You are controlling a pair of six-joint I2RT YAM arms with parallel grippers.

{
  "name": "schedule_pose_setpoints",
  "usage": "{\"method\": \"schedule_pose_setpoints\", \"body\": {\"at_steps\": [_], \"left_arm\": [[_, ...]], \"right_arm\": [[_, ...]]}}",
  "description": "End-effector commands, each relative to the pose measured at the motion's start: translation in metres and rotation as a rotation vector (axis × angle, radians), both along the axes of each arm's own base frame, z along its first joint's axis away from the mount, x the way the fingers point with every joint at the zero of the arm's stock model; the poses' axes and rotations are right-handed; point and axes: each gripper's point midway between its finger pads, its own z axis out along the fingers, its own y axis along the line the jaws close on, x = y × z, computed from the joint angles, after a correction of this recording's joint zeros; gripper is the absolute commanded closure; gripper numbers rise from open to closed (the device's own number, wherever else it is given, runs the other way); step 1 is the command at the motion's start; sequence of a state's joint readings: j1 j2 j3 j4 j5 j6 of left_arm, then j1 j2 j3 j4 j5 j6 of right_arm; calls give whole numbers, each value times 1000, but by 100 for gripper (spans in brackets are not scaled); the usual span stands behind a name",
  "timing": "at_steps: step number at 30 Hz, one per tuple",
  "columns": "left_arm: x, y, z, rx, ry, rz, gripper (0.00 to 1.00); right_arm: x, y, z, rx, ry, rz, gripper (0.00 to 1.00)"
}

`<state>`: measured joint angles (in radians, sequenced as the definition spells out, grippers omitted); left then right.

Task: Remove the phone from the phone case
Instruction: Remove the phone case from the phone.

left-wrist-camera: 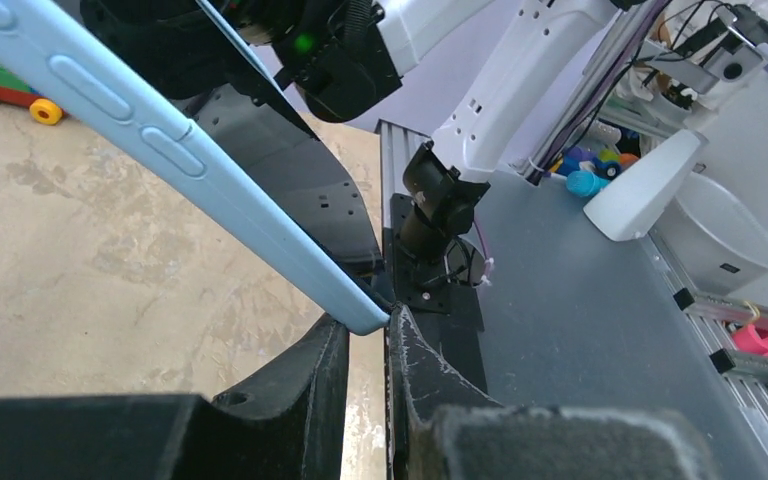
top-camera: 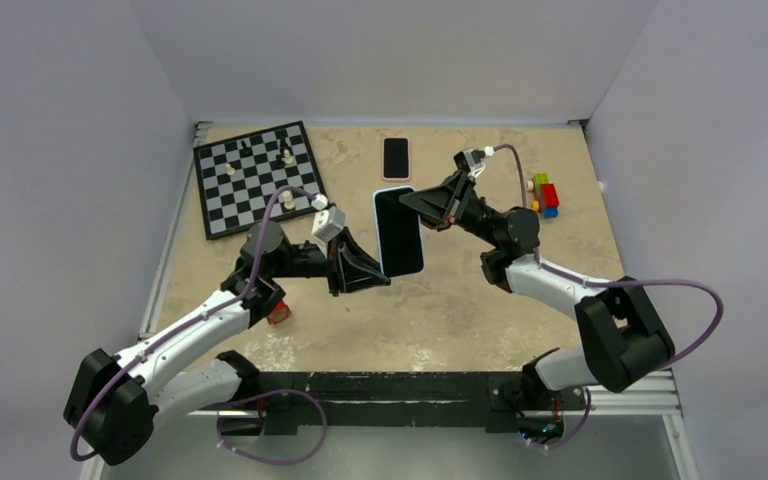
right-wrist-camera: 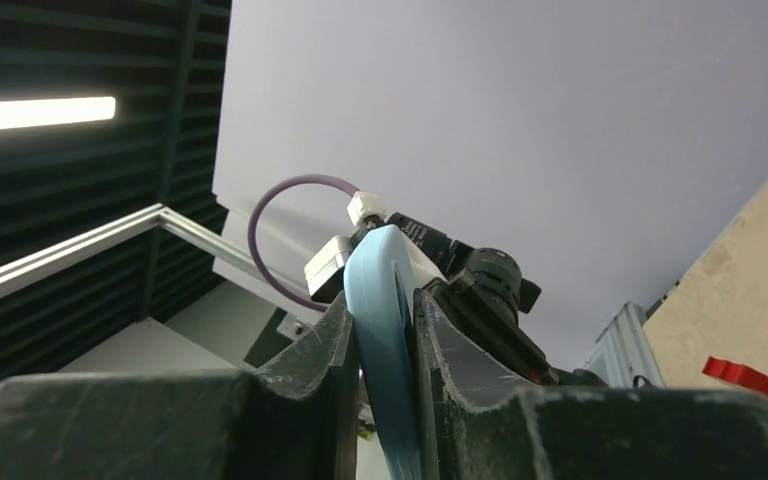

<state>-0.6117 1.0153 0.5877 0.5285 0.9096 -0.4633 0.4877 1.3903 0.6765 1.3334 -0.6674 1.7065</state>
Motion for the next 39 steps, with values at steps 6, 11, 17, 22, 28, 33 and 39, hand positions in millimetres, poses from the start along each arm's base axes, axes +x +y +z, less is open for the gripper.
{"method": "schedule_pose_setpoints", "body": {"at_steps": [6, 11, 17, 22, 28, 33, 39], "left_arm": [[87, 11, -31, 130, 6, 397, 100], [98, 20, -37, 149, 74, 494, 100], [94, 43, -49, 217, 211, 617, 94], [65, 46, -36, 192, 301, 554, 55], [25, 54, -35, 245, 369, 460, 43], [-5, 48, -5, 153, 429, 333, 42], [-12, 23, 50, -113, 637, 175, 40]], "right_arm": [[-68, -3, 53, 175, 33, 271, 100], [-67, -3, 54, 169, 23, 250, 100], [-54, 4, 46, 132, 13, 196, 100], [-25, 13, 20, 39, -2, 85, 100], [21, 5, -15, -51, 13, -52, 100], [38, 3, -28, -94, 15, -112, 100], [49, 3, -36, -152, 14, -177, 100]]}}
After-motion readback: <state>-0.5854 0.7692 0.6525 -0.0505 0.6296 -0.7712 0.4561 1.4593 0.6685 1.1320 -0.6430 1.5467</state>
